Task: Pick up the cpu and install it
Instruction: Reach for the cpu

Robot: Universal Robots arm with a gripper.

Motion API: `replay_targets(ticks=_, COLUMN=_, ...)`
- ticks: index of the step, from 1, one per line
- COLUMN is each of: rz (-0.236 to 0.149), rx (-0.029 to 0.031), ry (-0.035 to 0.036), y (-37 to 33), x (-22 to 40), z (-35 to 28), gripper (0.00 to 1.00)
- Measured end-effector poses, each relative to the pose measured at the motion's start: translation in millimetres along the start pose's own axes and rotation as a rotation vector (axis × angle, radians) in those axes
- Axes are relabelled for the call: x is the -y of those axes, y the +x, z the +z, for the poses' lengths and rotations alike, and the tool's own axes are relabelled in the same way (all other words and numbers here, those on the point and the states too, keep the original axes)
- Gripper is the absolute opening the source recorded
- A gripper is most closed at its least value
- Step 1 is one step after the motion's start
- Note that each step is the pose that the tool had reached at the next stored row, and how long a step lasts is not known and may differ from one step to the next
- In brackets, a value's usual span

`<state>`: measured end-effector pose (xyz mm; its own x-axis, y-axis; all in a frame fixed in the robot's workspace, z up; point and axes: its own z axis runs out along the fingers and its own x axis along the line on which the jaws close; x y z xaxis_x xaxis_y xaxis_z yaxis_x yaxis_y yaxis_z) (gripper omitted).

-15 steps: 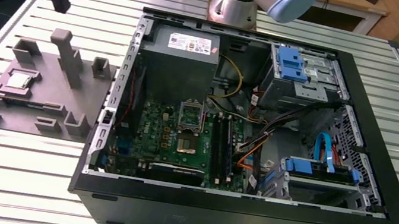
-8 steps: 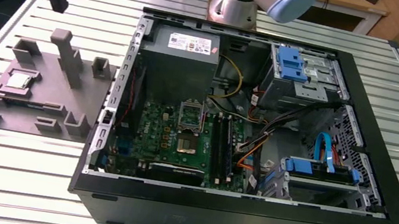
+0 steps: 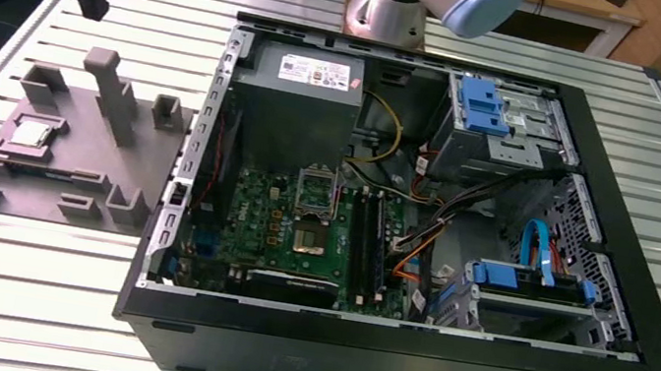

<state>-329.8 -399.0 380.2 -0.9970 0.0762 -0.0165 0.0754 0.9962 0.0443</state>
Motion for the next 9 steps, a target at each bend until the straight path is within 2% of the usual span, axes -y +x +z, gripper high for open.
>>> replay_targets(ticks=9, rz=0.0, rx=0.0, ry=0.0, y=5.4, x=0.4, z=0.0, gripper=0.11)
